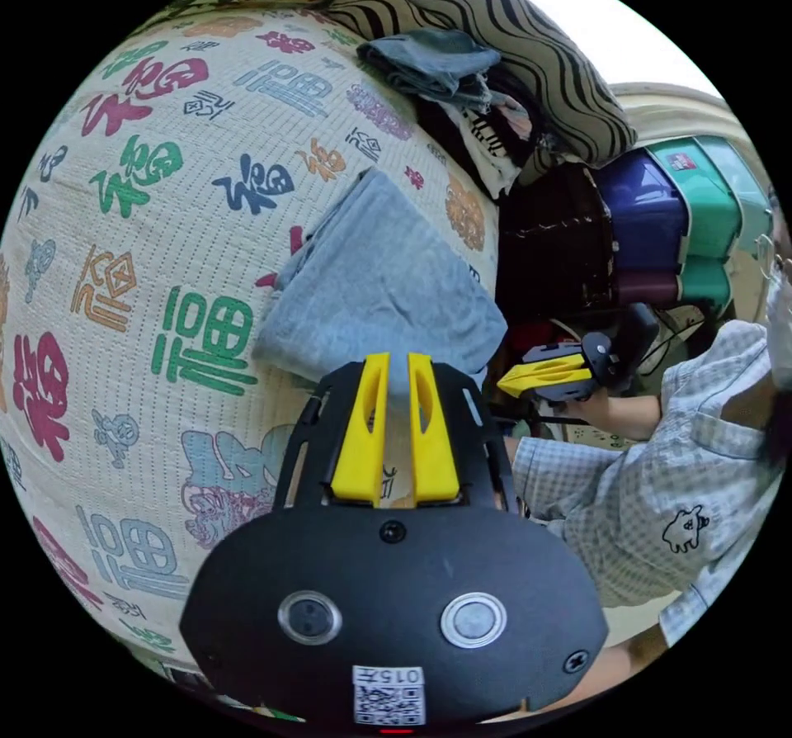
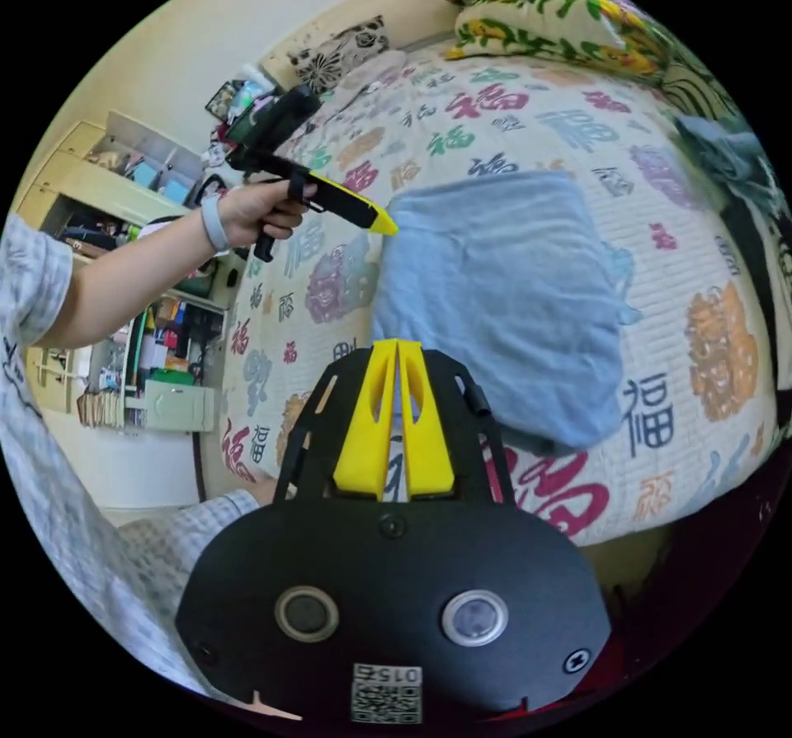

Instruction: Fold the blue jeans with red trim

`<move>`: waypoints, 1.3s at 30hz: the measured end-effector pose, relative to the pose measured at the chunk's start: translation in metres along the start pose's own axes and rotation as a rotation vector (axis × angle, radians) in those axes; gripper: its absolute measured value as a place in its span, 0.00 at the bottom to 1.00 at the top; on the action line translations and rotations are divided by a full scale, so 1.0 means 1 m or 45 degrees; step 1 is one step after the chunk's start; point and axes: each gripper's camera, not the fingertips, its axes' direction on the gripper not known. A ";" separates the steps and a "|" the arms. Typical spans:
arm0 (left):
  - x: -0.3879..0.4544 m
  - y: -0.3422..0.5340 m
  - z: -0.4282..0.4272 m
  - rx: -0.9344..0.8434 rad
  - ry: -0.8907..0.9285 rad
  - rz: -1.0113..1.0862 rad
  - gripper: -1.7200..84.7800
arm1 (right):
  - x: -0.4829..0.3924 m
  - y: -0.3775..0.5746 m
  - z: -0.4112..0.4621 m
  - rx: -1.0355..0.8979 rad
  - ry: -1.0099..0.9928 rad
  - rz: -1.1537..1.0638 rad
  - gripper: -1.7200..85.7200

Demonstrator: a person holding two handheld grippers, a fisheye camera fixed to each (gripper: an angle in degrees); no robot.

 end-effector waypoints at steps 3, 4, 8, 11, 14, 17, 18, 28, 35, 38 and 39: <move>-0.010 0.005 0.017 -0.074 -0.090 -0.056 0.03 | 0.008 -0.010 0.050 -0.251 -0.088 0.029 0.01; -0.017 0.005 0.023 -0.099 -0.125 -0.096 0.02 | 0.014 -0.004 0.071 -0.357 -0.108 0.059 0.01; -0.029 0.004 0.032 -0.121 -0.154 -0.146 0.03 | 0.032 0.025 0.089 -0.593 -0.145 0.174 0.02; -0.023 -0.003 0.020 -0.128 -0.135 -0.093 0.07 | 0.048 0.033 0.021 -0.359 -0.271 0.159 0.03; -0.012 -0.015 -0.010 0.023 -0.140 -0.002 0.12 | 0.105 0.048 -0.040 -0.099 -0.411 0.449 0.12; -0.011 -0.045 -0.026 0.077 -0.155 0.087 0.18 | 0.170 0.069 -0.077 0.154 -0.592 0.805 0.21; -0.014 -0.061 -0.024 0.025 -0.173 0.128 0.19 | 0.178 0.072 -0.081 0.189 -0.593 0.838 0.21; -0.065 -0.136 0.040 -0.462 -0.070 0.120 0.21 | 0.227 0.057 -0.063 0.257 -0.810 1.003 0.21; -0.090 -0.143 0.049 -0.631 0.186 0.076 0.21 | 0.241 0.038 -0.061 0.156 -0.919 0.949 0.20; -0.095 -0.139 0.057 -0.747 0.191 0.092 0.21 | 0.249 0.048 -0.084 0.186 -0.845 0.947 0.20; -0.096 -0.139 0.059 -0.734 0.197 0.098 0.21 | 0.250 0.049 -0.087 0.193 -0.839 0.949 0.19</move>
